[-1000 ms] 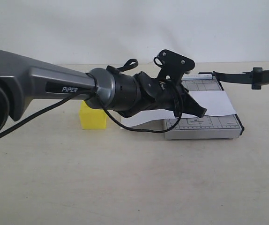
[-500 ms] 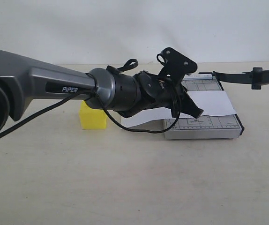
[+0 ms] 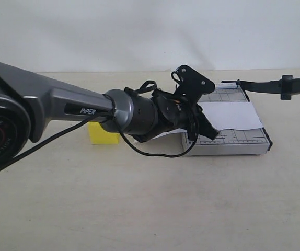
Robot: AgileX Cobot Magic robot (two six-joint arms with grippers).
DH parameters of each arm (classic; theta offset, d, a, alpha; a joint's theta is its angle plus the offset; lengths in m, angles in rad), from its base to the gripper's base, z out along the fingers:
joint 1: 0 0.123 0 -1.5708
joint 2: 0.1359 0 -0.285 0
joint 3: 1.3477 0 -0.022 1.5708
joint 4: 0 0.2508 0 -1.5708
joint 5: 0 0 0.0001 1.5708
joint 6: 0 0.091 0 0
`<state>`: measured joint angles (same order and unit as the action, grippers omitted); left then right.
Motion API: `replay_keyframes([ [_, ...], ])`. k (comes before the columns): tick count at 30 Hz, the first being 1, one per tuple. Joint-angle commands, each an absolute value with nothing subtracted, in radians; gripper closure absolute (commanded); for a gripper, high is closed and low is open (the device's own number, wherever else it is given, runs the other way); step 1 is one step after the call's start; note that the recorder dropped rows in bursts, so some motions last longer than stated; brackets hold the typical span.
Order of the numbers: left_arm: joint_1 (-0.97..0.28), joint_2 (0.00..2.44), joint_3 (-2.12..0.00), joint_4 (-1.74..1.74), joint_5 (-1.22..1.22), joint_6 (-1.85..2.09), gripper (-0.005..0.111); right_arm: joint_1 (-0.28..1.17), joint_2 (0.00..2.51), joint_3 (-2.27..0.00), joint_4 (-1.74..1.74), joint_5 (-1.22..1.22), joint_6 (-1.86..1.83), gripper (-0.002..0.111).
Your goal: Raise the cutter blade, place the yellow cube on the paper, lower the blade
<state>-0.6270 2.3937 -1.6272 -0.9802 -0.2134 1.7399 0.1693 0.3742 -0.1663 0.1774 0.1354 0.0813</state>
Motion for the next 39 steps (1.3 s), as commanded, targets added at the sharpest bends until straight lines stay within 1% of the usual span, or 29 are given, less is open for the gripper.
replay_keyframes([
  [1,-0.626,2.397,-1.629,-0.986,-0.212,1.744,0.102,0.172,0.371,-0.163,0.178,0.127,0.076,0.108],
  [9,-0.628,2.397,-1.629,-0.986,-0.210,1.742,0.102,0.172,0.371,-0.163,0.178,0.127,0.076,0.108],
  [15,-0.628,2.397,-1.629,-0.900,-0.210,1.639,0.102,0.172,0.371,-0.163,0.178,0.127,0.076,0.108],
  [23,-0.637,2.397,-1.631,-0.889,-0.216,1.605,0.102,0.172,0.371,-0.163,0.178,0.127,0.076,0.108],
  [31,-0.672,2.432,-1.720,-0.889,-0.191,1.609,0.102,0.172,0.371,-0.163,0.178,0.127,0.076,0.108],
  [39,-0.672,2.408,-1.720,-0.889,-0.187,1.630,0.102,0.172,0.371,-0.163,0.178,0.127,0.076,0.108],
])
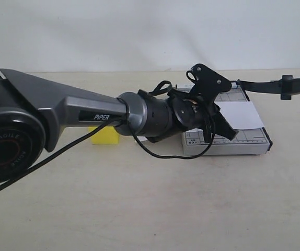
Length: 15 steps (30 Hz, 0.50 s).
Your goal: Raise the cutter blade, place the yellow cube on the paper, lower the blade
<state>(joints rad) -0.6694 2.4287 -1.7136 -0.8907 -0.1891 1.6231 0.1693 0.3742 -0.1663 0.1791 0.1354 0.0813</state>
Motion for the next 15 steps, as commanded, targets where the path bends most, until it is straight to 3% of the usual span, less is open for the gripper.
replay_keyframes([
  [1,-0.672,2.400,-1.720,-0.889,-0.187,1.633,0.102,0.172,0.371,-0.163,0.178,0.127,0.076,0.108],
  [15,-0.545,2.258,-1.586,-1.021,-0.144,1.804,0.102,0.172,0.371,-0.163,0.178,0.127,0.076,0.108],
])
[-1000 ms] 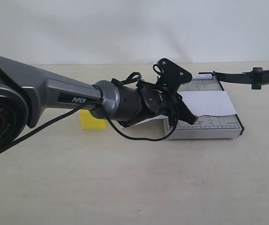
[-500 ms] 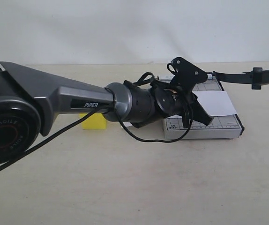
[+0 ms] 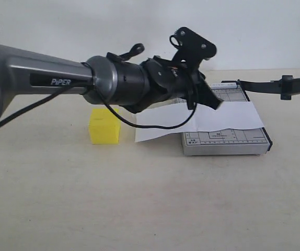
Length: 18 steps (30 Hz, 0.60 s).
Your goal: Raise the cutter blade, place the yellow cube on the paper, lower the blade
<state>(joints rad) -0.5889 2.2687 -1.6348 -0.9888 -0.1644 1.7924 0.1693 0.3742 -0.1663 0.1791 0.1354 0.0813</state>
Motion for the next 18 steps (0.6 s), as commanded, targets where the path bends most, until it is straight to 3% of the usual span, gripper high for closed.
replay_keyframes([
  [1,-0.541,2.258,-1.572,-1.027,-0.129,1.804,0.102,0.172,0.371,-0.163,0.178,0.127,0.076,0.108],
  [18,-0.579,2.312,-1.540,-1.037,-0.105,1.780,0.102,0.172,0.371,-0.163,0.176,0.127,0.076,0.108],
])
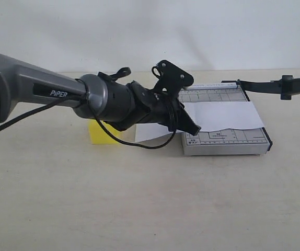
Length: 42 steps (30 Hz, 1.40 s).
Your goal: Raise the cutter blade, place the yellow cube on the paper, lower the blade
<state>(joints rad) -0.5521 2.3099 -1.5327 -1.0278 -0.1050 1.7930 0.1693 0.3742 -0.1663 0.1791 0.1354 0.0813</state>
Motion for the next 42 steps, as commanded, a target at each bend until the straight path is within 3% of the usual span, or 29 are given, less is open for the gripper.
replay_keyframes([
  [1,-0.584,2.312,-1.548,-1.037,-0.105,1.780,0.102,0.172,0.371,-0.163,0.176,0.127,0.076,0.108],
  [29,-0.639,2.390,-1.661,-1.030,-0.102,1.784,0.102,0.172,0.371,-0.163,0.176,0.127,0.076,0.108],
  [37,-0.634,2.256,-1.641,-1.032,-0.084,1.792,0.102,0.172,0.371,-0.163,0.176,0.127,0.076,0.108],
  [42,-0.567,2.077,-1.469,-1.032,-0.074,1.806,0.102,0.172,0.371,-0.163,0.176,0.127,0.076,0.108],
])
